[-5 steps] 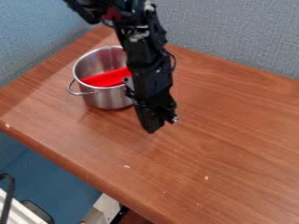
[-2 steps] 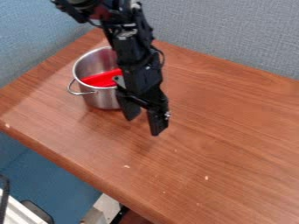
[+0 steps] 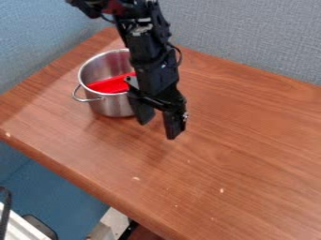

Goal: Move the red object from the metal pot to the table

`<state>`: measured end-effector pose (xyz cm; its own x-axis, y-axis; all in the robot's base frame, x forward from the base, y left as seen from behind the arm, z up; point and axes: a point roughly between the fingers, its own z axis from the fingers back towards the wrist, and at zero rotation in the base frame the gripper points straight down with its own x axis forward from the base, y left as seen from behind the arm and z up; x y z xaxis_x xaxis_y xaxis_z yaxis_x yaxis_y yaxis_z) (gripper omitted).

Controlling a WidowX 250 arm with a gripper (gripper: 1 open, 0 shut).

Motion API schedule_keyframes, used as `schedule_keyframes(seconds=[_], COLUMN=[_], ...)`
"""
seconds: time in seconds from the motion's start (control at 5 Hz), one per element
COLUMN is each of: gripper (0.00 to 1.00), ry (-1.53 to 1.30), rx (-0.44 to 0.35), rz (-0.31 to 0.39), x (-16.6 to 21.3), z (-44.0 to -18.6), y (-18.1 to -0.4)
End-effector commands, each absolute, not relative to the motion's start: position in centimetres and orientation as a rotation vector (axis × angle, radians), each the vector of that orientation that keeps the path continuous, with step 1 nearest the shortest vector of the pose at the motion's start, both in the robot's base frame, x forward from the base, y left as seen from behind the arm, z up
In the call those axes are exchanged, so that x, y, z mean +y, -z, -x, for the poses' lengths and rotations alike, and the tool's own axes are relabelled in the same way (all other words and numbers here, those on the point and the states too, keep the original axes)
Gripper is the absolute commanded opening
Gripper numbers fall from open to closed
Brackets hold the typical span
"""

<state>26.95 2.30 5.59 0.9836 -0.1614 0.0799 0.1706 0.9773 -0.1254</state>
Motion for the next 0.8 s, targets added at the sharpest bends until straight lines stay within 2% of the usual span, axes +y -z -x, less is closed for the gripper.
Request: schedule_keyframes(seconds=[0.0,0.2,0.4,0.6], gripper=[1.0,1.0,1.0,1.0], ry=[0.117,0.119,0.081,0.046], rx=[-0.134,-0.122,-0.14,-0.142], rz=[0.129,0.138,0.137,0.135], x=[2.4,2.8,4.5,4.2], z=[-27.7,-27.5,-27.6,-27.6], y=[-7.6,-8.2,-10.4,-10.9])
